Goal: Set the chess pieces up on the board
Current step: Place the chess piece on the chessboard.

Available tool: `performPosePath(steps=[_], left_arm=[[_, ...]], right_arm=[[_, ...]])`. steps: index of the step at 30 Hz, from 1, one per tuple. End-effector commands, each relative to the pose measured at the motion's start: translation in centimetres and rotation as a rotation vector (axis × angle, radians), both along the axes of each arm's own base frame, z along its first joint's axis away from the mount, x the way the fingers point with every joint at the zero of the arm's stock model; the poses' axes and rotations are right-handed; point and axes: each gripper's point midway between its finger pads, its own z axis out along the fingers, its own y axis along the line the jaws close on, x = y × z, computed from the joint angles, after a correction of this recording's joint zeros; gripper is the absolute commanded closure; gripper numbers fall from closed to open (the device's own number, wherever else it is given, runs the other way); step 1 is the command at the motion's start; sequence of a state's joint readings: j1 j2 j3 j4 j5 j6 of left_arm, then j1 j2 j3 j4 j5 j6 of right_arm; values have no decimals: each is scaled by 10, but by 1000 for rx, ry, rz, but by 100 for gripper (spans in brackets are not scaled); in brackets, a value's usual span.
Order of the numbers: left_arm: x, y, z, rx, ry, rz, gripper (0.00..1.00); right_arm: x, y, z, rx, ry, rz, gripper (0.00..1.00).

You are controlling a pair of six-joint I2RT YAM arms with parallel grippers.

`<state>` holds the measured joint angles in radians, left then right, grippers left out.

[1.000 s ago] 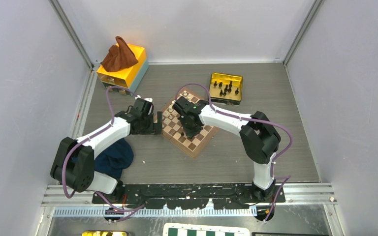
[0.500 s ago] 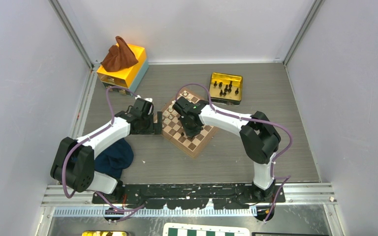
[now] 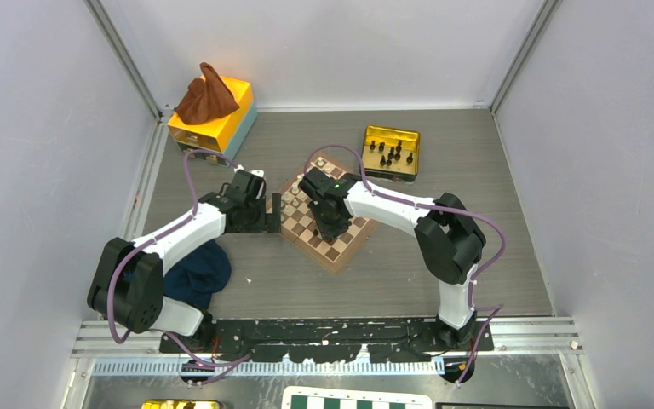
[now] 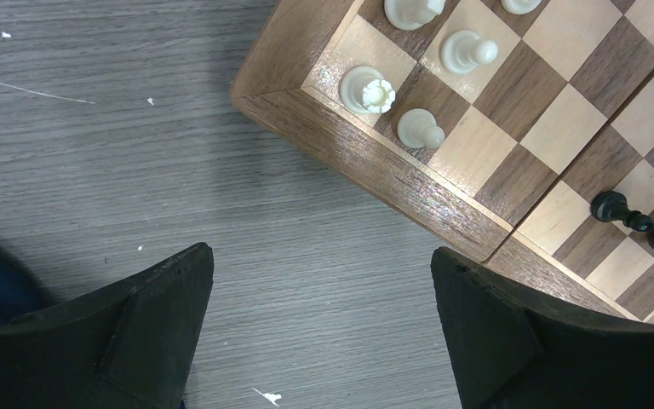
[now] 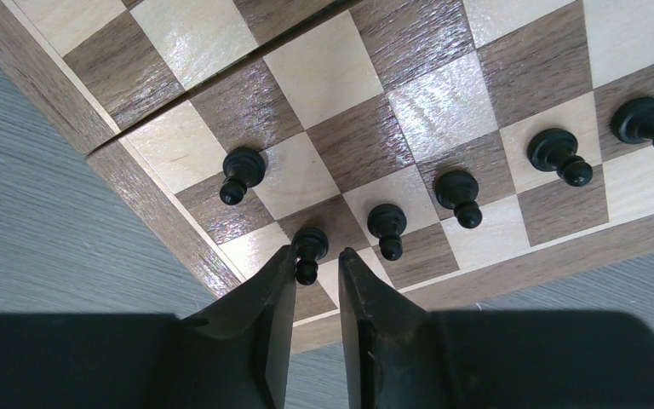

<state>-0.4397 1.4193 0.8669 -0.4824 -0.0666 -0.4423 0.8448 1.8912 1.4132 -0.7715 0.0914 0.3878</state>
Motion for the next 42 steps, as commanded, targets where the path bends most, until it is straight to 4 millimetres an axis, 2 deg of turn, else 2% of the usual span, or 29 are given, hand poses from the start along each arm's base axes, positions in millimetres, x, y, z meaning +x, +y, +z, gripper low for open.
performPosePath(steps=[1,9,27,42], left_arm=[[12,-9,11,-37,-49,0,0],[12,-9,10,-35,-46,2,0],[12,-10,9,-38,-40,-1,0],[12,-11,7,-42,-33,-5,0]], right_arm=[[1,6,10,30,-23,1,69],[2,3,8,17,-27,-3,69],[5,3,17,22,-48,-2,69],[9,5,26,26,-64,0,75]])
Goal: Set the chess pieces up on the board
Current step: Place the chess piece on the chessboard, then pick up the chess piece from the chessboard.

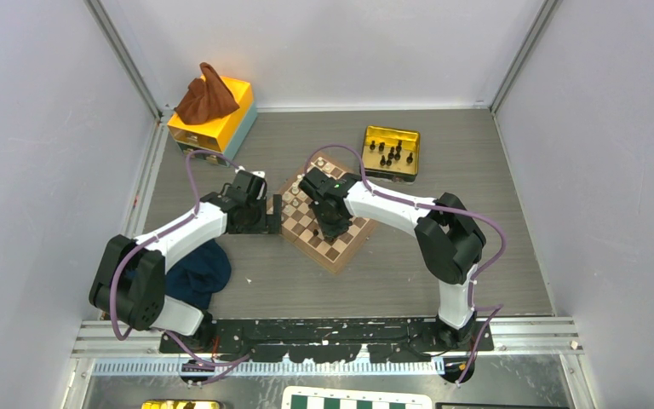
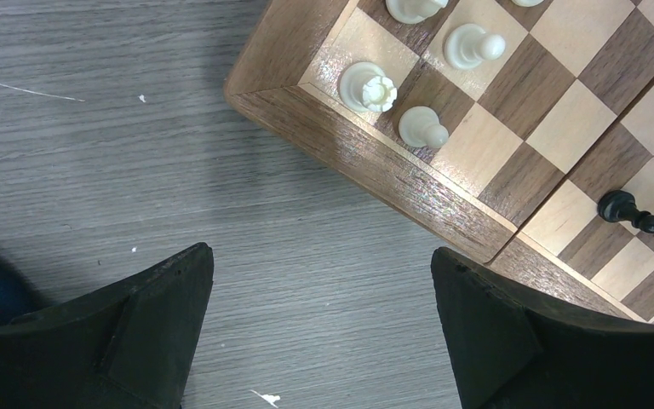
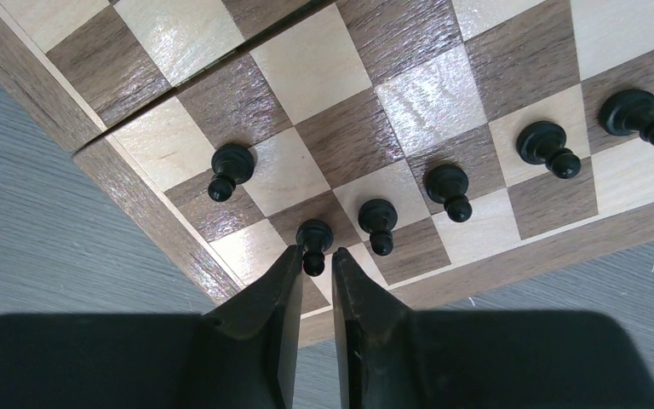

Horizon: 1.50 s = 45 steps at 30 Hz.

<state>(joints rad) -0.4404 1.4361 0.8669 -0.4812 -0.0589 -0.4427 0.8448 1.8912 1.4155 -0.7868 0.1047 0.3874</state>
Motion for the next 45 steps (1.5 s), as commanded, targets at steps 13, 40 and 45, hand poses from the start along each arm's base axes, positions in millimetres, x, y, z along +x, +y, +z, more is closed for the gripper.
performPosePath(steps=[13,40,45], left_arm=[[13,-10,11,-41,-48,-1,0],[13,-9,17,-42,-65,3,0],[13,-9,16,-43,-64,3,0]], right_arm=[[11,19,44,73,-76,29,73],[22,50,35,107,-45,68,66],[24,53,30,107,-39,66,66]])
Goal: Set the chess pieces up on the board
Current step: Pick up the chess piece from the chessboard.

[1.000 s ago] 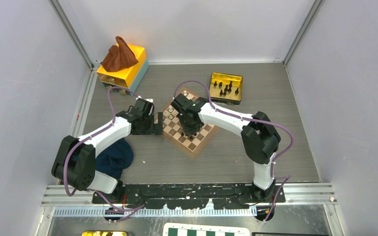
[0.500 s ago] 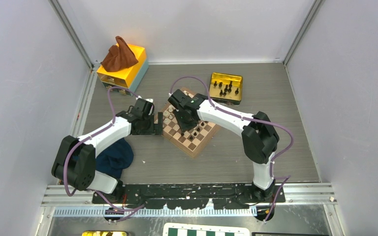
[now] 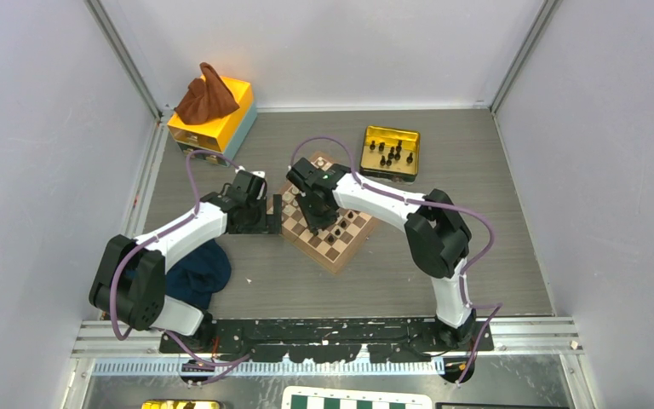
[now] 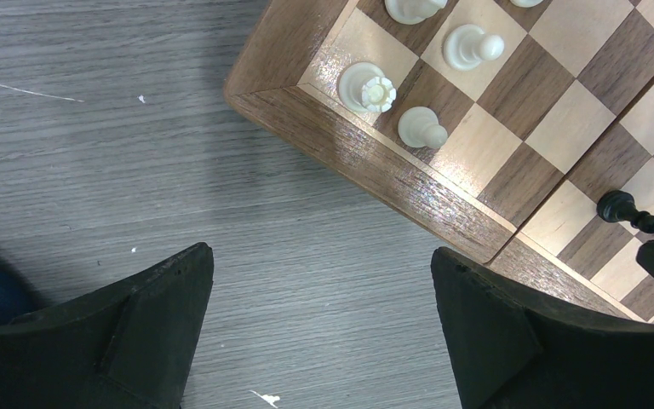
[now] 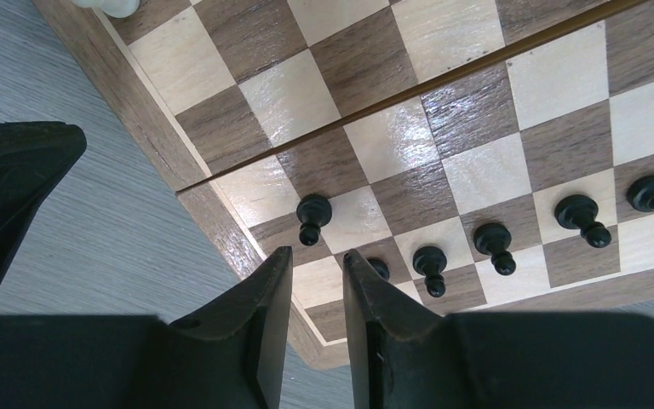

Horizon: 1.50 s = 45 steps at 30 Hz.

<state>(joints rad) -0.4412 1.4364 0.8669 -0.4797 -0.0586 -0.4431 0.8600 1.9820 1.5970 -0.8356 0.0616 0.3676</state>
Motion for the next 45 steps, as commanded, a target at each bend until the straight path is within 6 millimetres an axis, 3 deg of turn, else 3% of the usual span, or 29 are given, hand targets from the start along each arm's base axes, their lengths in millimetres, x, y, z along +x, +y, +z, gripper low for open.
performPosePath(steps=[1,26,34,45], left_arm=[[13,-9,17,-44,-63,4,0],[13,-8,15,-38,-57,4,0],[13,-9,14,-39,-56,3,0],[12,-7,16,-33,-58,6,0]], right_arm=[[9,17,13,55,-36,17,66],[13,25,0,51,-19,31,73],[16,21,5,39,-41,27,87],[6,9,16,30,-53,25,87]])
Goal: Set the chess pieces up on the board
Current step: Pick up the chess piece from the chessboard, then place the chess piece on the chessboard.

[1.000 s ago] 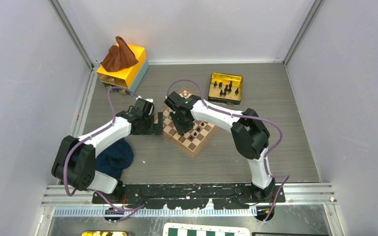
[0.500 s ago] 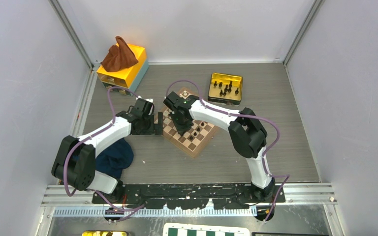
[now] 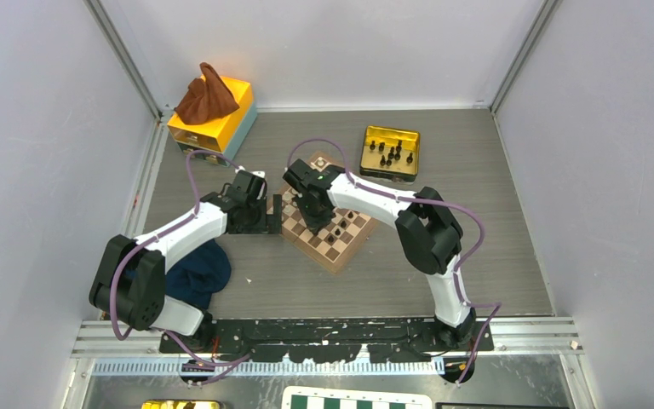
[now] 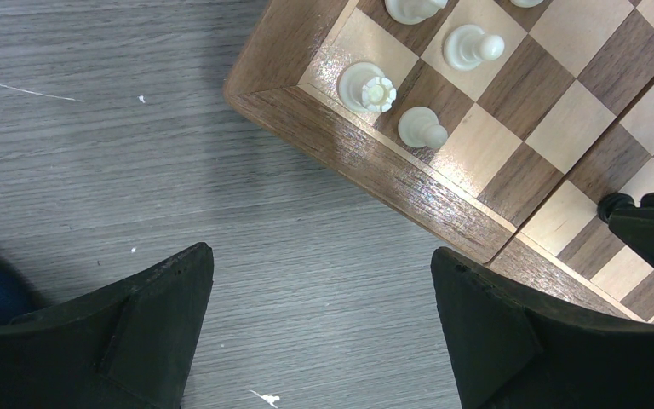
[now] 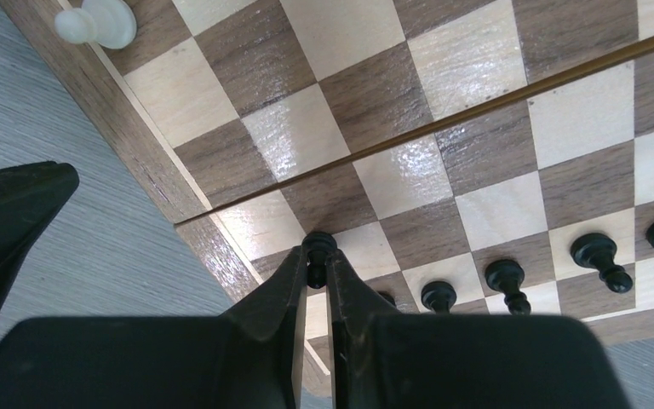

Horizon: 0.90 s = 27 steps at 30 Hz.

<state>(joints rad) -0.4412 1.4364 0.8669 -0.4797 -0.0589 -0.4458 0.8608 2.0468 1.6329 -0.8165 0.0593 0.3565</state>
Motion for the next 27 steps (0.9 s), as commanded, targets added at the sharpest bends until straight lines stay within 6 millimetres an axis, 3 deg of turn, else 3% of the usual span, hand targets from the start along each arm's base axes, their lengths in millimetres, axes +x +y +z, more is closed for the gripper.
performPosePath(steps=[1,12,27], left_arm=[[12,-7,16,-33,-58,4,0],[13,-8,16,-40,-58,3,0],[12,-11,14,-48,-53,-1,0]], right_arm=[[-3,-2,32,36,-59,14,87],[-25,-10,35,20,-58,18,87],[-37,-14,28,15,-50,7,87]])
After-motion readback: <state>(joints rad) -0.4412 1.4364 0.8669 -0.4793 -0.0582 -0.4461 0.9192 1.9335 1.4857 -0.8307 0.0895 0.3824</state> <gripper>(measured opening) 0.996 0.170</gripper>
